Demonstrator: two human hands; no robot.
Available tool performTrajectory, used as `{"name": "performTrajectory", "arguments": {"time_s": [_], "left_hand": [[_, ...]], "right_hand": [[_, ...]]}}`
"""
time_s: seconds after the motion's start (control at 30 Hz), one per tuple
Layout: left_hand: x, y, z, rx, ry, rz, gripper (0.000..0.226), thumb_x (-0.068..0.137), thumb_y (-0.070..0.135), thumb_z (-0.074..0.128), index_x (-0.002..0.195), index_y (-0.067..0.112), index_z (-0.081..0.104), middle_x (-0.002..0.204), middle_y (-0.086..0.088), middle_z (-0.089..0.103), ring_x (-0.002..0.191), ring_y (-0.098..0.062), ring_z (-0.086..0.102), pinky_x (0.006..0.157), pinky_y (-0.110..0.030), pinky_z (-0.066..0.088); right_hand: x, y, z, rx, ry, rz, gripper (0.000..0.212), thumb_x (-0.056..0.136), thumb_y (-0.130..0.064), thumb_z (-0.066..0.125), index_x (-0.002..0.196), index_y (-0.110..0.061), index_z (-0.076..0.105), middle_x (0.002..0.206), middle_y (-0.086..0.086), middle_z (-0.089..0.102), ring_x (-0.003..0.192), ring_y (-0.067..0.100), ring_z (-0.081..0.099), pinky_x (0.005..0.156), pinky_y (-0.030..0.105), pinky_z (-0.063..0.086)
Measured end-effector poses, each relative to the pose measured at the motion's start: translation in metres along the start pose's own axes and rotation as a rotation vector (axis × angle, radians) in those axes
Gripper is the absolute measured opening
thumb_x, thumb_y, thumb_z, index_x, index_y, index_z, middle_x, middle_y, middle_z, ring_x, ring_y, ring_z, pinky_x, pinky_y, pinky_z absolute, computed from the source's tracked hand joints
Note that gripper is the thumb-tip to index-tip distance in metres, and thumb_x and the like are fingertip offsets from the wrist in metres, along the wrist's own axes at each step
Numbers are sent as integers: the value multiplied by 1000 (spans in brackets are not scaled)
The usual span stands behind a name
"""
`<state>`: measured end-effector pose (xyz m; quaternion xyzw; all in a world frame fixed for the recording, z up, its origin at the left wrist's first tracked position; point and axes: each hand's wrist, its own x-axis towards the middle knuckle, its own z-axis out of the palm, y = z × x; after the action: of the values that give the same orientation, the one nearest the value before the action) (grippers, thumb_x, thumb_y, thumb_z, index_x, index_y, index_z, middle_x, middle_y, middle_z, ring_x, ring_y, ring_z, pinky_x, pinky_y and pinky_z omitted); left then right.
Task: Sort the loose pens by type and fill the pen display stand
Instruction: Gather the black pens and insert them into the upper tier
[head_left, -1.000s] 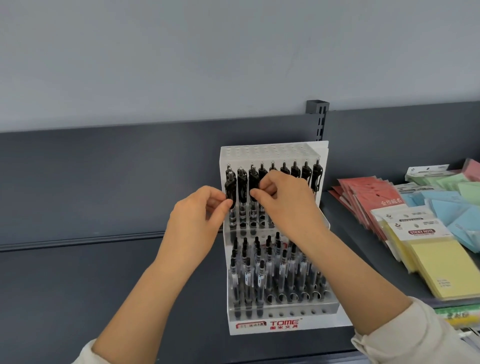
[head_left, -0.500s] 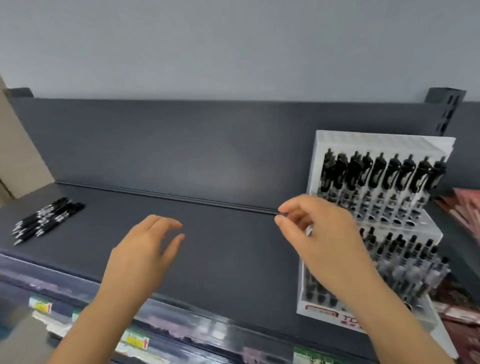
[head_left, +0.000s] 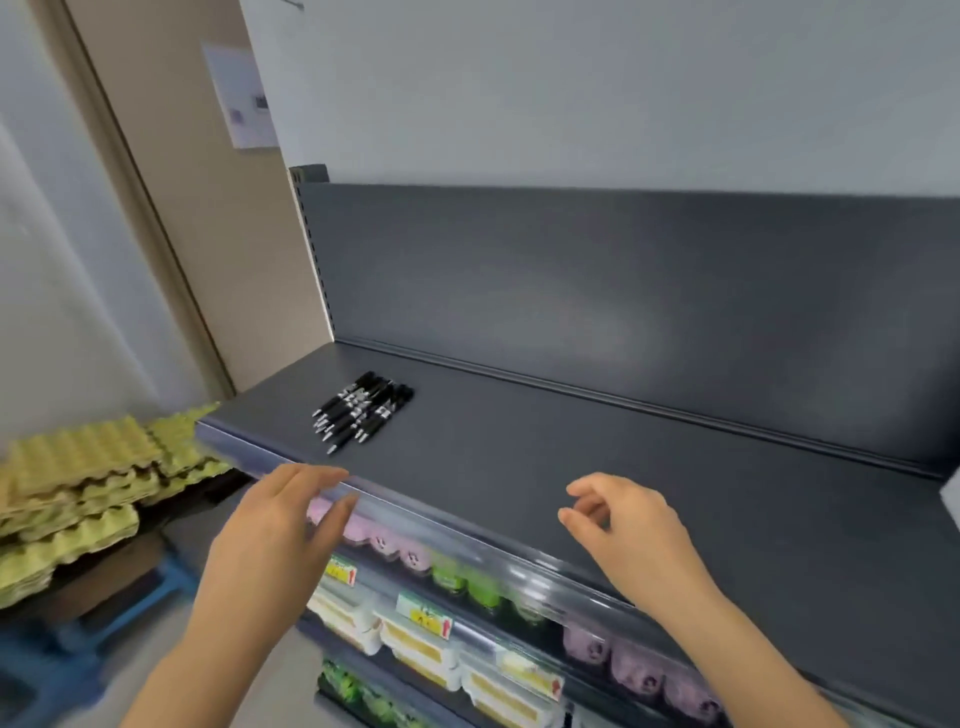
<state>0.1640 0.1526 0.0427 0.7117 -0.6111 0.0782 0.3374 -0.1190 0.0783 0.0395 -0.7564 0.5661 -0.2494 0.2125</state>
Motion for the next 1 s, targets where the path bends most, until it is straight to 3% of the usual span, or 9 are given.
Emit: {"name": "performTrajectory", "arguments": {"time_s": [0.13,0.33,0.53,0.8,1.0], "left_hand": [[22,-56,-8,10,-12,33,22,82,29,68,101,18,67,90,6,62,79,-18,61,67,-36,53],[67,-122,13,32,-68,-50,23,81,20,70,102,11,69,96,-4,67,87,-26,63,77,-39,52],[109,-145,39,33,-121,-82,27,85,28,65,109,16,66,102,1,64,97,-20,60,81,-39,52],[159,-181,59,107,-227,-116,37,89,37,58,121,19,59,115,2,61,110,-19,53,91,-34,46],[191,-200,95,27,-364,-104,49,90,44,54,131,17,50,126,0,56,120,-19,47,99,-32,41]], "right_hand": [[32,-43,39,9,-32,-8,26,90,-38,56,114,-28,58,92,-19,60,87,2,56,83,29,49],[88,-74,81,-7,-89,-20,31,89,-41,56,117,-27,58,89,-19,60,92,7,58,88,36,49],[154,-91,117,49,-104,-22,33,89,-40,56,118,-25,57,92,-17,60,96,11,58,89,38,48],[229,-113,167,-14,-190,38,46,92,-42,52,131,-19,48,116,-5,62,104,17,58,82,31,47],[251,-118,192,-96,-190,147,51,90,-49,51,124,-11,49,108,-1,63,100,21,59,81,35,49]]}}
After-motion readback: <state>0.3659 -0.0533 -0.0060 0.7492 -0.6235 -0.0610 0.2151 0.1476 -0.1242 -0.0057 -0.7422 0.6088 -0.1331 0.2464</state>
